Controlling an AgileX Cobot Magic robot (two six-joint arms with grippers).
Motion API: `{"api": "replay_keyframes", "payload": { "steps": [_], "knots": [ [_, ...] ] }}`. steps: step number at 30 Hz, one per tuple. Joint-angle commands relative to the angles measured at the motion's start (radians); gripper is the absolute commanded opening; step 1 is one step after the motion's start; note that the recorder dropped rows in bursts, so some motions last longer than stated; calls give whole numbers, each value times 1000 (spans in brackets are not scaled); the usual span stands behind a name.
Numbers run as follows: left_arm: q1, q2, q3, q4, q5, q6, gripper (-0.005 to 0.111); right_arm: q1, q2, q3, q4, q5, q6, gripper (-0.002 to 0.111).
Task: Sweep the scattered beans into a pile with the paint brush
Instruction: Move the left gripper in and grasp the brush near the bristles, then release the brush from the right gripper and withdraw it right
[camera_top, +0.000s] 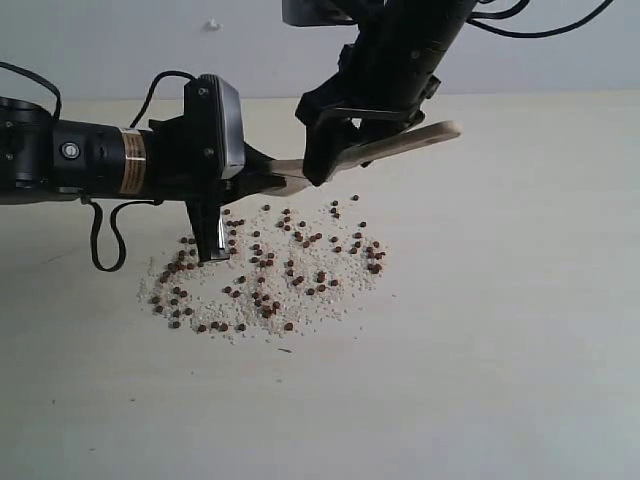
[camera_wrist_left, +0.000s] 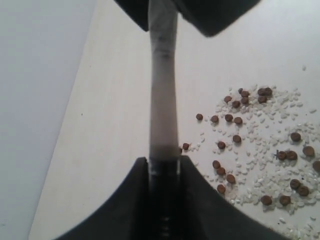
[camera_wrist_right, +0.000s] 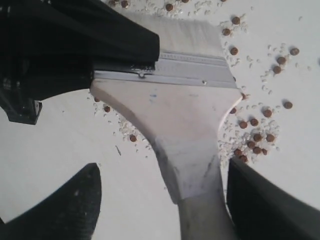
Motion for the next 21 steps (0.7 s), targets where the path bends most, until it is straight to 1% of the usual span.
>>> {"api": "replay_keyframes", "payload": {
  "steps": [1, 4, 8, 10, 12, 14, 16, 18, 20, 21],
  "knots": [
    [-6, -4, -9, -3, 0, -42, 0, 0, -50, -5, -17, 2, -6, 64],
    [-6, -4, -9, 7, 2, -56, 0, -10, -91, -2, -57, -5, -6, 64],
    [-6, -4, -9, 9, 2, -66, 0, -49, -164, 25, -52, -37, -18, 64],
    [-6, -4, -9, 15, 2, -70, 0, -80, -206, 56, -52, -59, -24, 64],
    [-6, -6, -9, 27, 2, -101, 0, -143, -282, 130, -52, -116, -24, 64],
    [-4, -15, -9, 61, -19, -160, 0, -235, -406, 272, 27, -241, -46, 64],
    [6, -28, -9, 79, -63, -242, 0, -276, -506, 379, 63, -335, -74, 64],
    [23, -43, -9, 113, -99, -329, 0, -291, -586, 452, 59, -387, -99, 64],
    [55, -76, -9, 193, -152, -504, 0, -304, -726, 544, 57, -475, -104, 64],
    [60, -86, -9, 210, -157, -543, 0, -304, -759, 565, 63, -497, -104, 64]
  ]
}}
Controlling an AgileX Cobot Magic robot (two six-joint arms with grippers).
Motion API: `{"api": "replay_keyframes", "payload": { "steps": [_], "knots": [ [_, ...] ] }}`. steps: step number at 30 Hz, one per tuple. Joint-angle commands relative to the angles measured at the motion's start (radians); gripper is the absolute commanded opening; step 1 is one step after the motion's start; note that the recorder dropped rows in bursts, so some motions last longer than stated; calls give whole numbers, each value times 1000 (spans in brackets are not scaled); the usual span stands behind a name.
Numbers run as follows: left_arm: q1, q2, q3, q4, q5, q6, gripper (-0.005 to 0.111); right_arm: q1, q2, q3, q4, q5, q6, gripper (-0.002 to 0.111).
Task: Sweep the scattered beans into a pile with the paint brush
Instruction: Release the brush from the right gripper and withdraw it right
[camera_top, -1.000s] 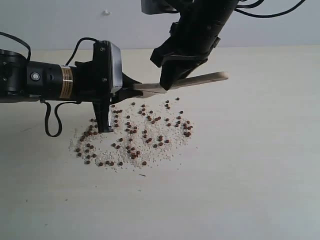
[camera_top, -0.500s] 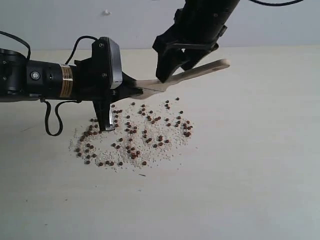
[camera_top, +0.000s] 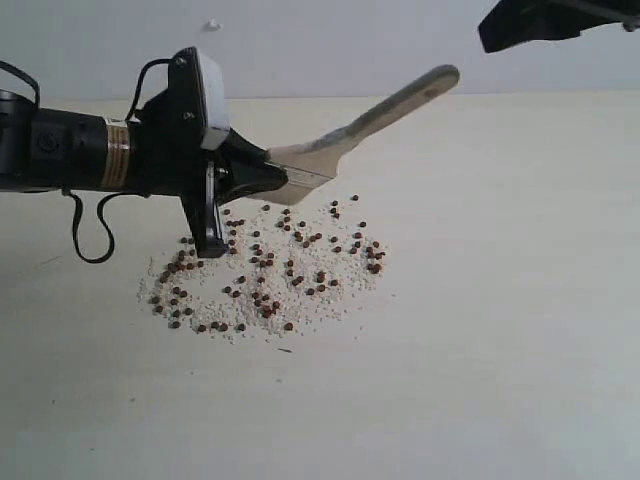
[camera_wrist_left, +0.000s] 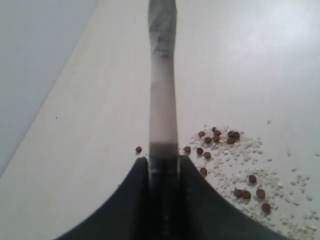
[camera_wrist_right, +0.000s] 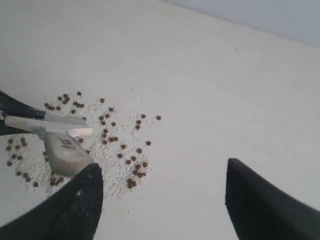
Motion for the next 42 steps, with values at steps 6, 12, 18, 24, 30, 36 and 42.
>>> {"api": "replay_keyframes", "payload": {
  "steps": [6, 12, 18, 24, 30, 36, 42],
  "knots": [
    [42, -85, -9, 206, -152, -400, 0, -9, -372, 308, 305, -178, -246, 64],
    [140, -104, 72, 195, -327, -446, 0, -9, -420, 431, 486, -137, -360, 64],
    [266, -104, 158, 109, -499, -395, 0, -9, -389, 442, 579, -81, -372, 64],
    [271, -108, 204, 114, -499, -388, 0, -9, -298, 442, 867, 46, -819, 64],
    [271, -108, 245, 74, -499, -345, 0, -9, -213, 442, 1084, 34, -1002, 63],
    [272, -108, 245, -20, -499, -324, 0, -9, -165, 442, 1125, 13, -1082, 60],
    [272, -108, 245, -24, -499, -324, 0, -9, -43, 442, 1205, 100, -1384, 60]
  ]
}}
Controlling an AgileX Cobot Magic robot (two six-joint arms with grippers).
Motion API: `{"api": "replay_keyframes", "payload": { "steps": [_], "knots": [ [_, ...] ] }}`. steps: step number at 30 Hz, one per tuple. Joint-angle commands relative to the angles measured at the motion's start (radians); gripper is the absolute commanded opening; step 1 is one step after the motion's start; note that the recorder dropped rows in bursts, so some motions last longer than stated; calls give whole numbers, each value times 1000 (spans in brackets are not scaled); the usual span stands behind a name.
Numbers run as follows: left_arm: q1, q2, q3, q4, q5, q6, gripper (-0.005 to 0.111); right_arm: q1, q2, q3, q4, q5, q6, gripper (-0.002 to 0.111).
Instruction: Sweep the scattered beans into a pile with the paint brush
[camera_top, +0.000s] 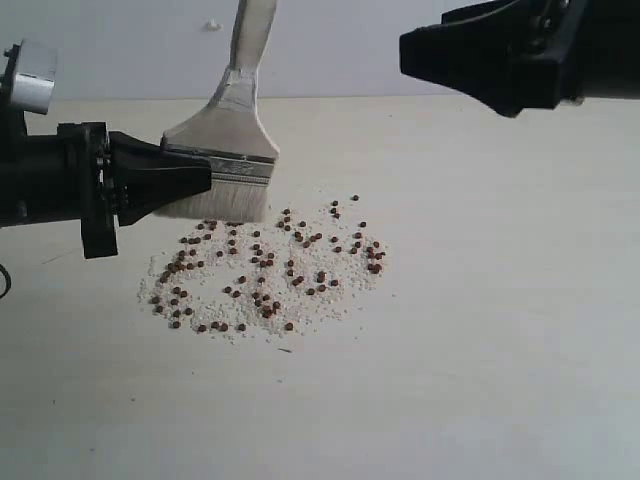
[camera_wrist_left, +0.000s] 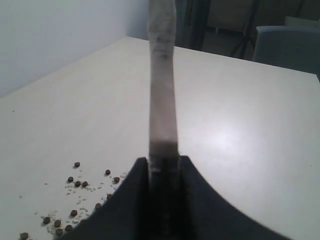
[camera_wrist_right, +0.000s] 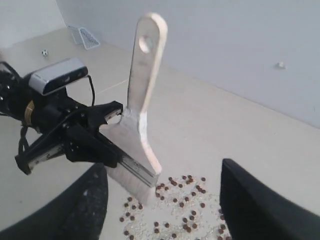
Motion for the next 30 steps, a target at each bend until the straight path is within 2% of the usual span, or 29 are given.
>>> {"api": "replay_keyframes", "payload": {
  "steps": [1, 7, 11, 14, 19, 23, 30],
  "knots": [
    [3, -10, 4, -8, -17, 6, 0, -1, 91, 5, 78, 104, -213, 60],
    [1, -10, 4, 6, -17, -2, 0, -1, 234, 5, 163, 204, -432, 60],
    [1, -10, 4, 32, -17, -23, 0, -1, 370, -84, 163, 204, -430, 60],
    [1, -10, 4, 46, -17, -41, 0, -1, 385, -120, 163, 196, -282, 58],
    [1, -10, 4, 51, -17, -35, 0, -1, 433, -202, 163, 244, -367, 57],
    [1, -10, 4, 65, -17, -27, 0, -1, 508, -238, 163, 373, -365, 57],
    [1, -10, 4, 76, -17, -27, 0, -1, 595, -293, 163, 373, -352, 57]
  ]
}}
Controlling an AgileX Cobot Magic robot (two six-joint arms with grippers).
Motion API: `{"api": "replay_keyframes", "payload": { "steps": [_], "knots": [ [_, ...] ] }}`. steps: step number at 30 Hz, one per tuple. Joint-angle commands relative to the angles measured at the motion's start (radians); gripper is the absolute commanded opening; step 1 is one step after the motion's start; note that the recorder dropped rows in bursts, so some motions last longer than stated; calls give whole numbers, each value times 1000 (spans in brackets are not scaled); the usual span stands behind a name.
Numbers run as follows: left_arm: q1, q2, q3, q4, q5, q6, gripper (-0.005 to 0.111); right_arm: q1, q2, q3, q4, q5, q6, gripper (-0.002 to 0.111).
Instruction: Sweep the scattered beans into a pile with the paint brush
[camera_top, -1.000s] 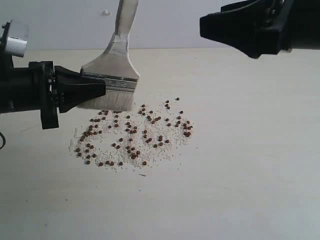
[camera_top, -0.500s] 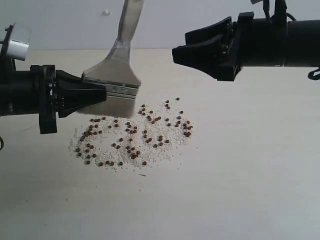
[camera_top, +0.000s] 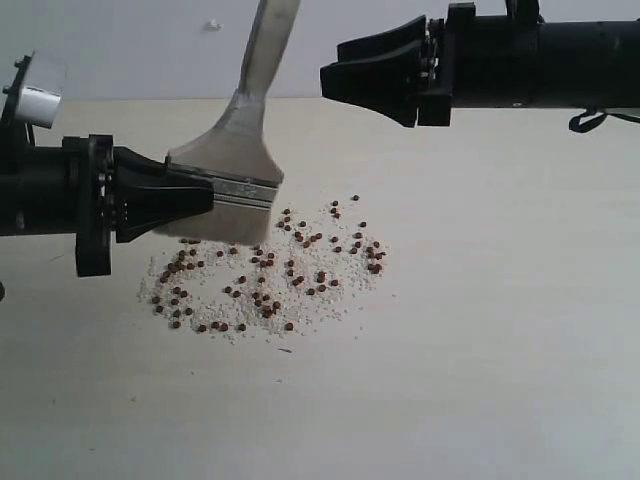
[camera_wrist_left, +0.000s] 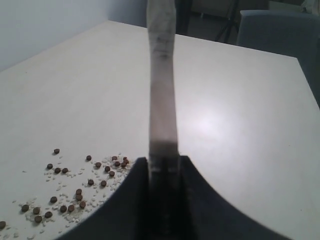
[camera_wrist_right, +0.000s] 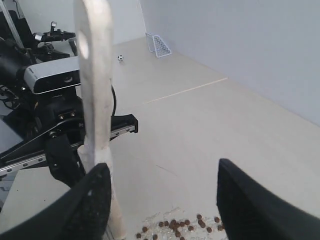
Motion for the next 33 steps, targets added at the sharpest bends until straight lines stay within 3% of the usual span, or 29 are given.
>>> {"api": "replay_keyframes", "payload": {
  "steps": [1, 12, 24, 33],
  "knots": [
    [1, -9, 4, -7, -17, 6, 0, -1, 42, -33, 10, 20, 11, 57],
    [1, -9, 4, -7, -17, 10, 0, 93, 51, -120, 10, 20, 17, 57],
    [1, -9, 4, -7, -17, 10, 0, 93, 51, -140, 10, 20, 63, 57],
    [1, -9, 4, -22, -17, 26, 0, 167, 54, -176, 10, 20, 52, 57]
  ]
}}
